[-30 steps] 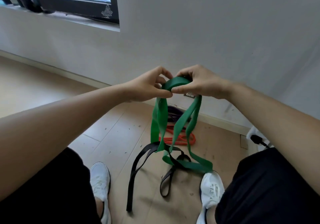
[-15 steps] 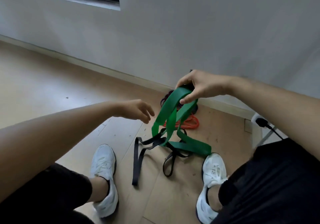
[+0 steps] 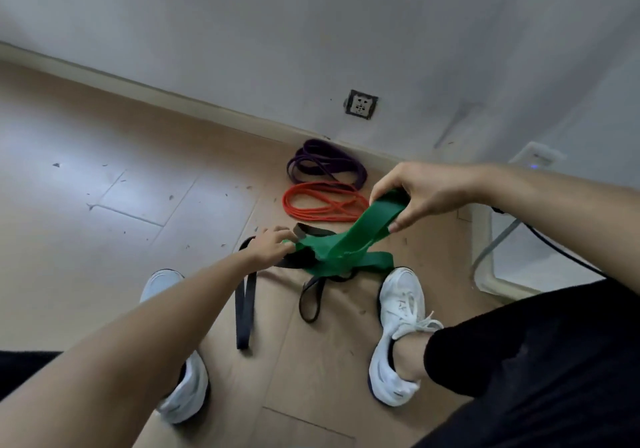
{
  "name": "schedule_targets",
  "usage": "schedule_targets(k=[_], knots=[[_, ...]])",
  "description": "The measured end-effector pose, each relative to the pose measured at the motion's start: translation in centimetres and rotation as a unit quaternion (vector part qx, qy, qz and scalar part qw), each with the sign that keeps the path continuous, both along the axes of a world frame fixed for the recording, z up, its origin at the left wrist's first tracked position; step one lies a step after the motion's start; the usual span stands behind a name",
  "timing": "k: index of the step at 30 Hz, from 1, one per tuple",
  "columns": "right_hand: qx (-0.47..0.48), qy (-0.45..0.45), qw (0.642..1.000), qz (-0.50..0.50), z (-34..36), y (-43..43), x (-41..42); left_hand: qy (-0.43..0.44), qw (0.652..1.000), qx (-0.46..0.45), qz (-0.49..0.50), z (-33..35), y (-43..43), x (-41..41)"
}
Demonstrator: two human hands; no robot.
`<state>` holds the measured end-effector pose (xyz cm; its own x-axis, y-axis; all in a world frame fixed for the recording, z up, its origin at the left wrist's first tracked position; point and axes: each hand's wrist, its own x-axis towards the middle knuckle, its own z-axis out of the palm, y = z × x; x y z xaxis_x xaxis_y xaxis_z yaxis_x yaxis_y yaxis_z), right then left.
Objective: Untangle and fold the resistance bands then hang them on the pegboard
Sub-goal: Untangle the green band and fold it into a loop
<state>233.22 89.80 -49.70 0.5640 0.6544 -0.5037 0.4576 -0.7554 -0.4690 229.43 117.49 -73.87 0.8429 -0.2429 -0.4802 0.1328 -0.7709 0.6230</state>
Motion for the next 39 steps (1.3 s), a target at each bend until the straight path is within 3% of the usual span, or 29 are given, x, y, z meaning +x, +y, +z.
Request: schedule_targets(k=[2,7,8,11,13,17,21,24,29,32,39], knots=[[-0.033,-0.014,0.999,0.0,-1.1,-1.0,0.1,0.038,0.998,0.034,-0.043,-1.1,-0.2,-0.5],[-0.065,-0.04,0.996,-0.049,-3.8,-3.0,0.1,0.187,0.981,-0.045,-0.024,-4.2,0.3,-2.2],[-0.074,-0.038,0.995,-0.055,-4.2,-3.3,0.0,0.179,0.982,-0.056,-0.018,-4.6,0.2,-2.3],[-0.094,-0.037,0.994,-0.046,-4.7,-3.4,-0.3,0.023,0.997,-0.033,0.058,-4.6,-1.0,-2.0],[-0.095,-0.039,0.994,-0.045,-4.7,-3.3,-0.4,-0.036,0.991,-0.055,0.121,-4.5,-2.4,-1.4],[-0.091,-0.034,0.994,-0.041,-4.8,-3.1,-0.6,0.027,0.985,-0.095,0.139,-5.6,-4.9,-0.5],[-0.11,-0.01,0.994,-0.022,-5.4,-3.4,-1.0,0.082,0.993,-0.063,0.063,-7.5,-5.1,-0.7],[-0.143,0.018,0.99,-0.009,-6.3,-3.9,-1.4,0.122,0.989,-0.086,0.016,-6.8,-4.9,-0.8],[-0.167,0.035,0.985,0.007,-7.3,-4.0,-2.1,0.135,0.98,-0.14,0.028,-6.6,-3.6,-1.0],[-0.166,0.029,0.986,0.011,-7.1,-3.6,-2.2,0.109,0.955,-0.229,0.152,-5.4,-3.1,-1.2],[-0.166,0.012,0.986,0.019,-6.5,-2.8,-2.5,0.07,0.827,-0.42,0.366,1.8,-1.1,1.1]])
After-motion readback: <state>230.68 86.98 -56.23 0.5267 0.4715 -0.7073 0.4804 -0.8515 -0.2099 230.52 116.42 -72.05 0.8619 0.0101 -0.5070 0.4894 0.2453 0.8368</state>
